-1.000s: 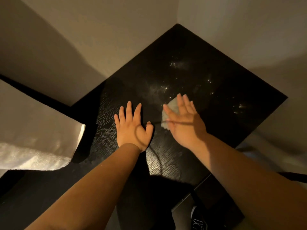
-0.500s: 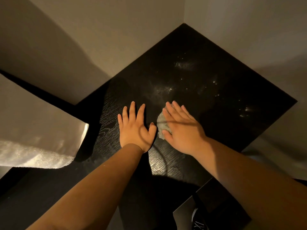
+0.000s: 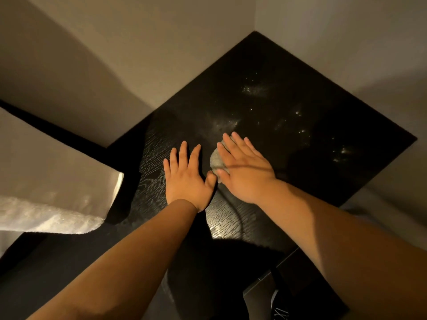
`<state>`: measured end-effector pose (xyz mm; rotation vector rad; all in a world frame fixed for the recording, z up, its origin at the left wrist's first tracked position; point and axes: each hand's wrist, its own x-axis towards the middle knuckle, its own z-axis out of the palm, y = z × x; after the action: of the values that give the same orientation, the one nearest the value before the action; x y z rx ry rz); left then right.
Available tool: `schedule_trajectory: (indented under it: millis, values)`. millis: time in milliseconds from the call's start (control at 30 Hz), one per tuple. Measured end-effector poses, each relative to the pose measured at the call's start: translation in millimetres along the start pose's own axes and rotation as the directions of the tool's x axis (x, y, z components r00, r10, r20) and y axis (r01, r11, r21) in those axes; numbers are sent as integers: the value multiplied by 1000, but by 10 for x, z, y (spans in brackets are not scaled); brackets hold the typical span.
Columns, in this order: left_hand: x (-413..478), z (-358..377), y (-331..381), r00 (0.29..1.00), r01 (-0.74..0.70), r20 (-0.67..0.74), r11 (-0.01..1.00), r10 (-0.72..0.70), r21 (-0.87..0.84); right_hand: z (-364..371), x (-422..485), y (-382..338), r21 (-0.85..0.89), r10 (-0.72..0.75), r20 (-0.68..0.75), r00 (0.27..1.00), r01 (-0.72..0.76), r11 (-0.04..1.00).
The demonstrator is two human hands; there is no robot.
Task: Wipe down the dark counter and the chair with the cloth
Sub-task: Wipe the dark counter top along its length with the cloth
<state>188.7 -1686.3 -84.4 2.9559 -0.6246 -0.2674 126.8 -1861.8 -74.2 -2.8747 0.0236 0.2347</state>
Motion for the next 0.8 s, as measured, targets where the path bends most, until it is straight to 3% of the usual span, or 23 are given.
schedule_trajectory:
  millis: [100,233,300,500,567,733,800]
  values:
    - [-6,-8,8,1000,-2,-10,1000,2,-3,-56,199,201,-32,-27,-27,999,26,999]
    - [-3,-14,11,1000,3,-23,1000,-3,-4,-158,484,425,-41,194,-119,974,-200,979]
    - [-3,-16,13,1000,3,-18,1000,-4,-10,-115,464,312,-40,218,-138,966,-226,973]
    - [-3,-13,2,1000,4,-20,1000,-4,-12,-63,211,79,-23,-76,29,997,77,997]
    - [-4,-8,8,1000,6,-28,1000,-7,-19,-108,306,245,-51,-104,28,994,105,993]
    - [13,-9,12,999,8,-34,1000,-9,-15,-301,776,611,-76,157,-14,988,-157,985]
    - [16,-7,8,1000,8,-25,1000,-9,-13,-277,757,486,-72,174,-38,984,-177,982]
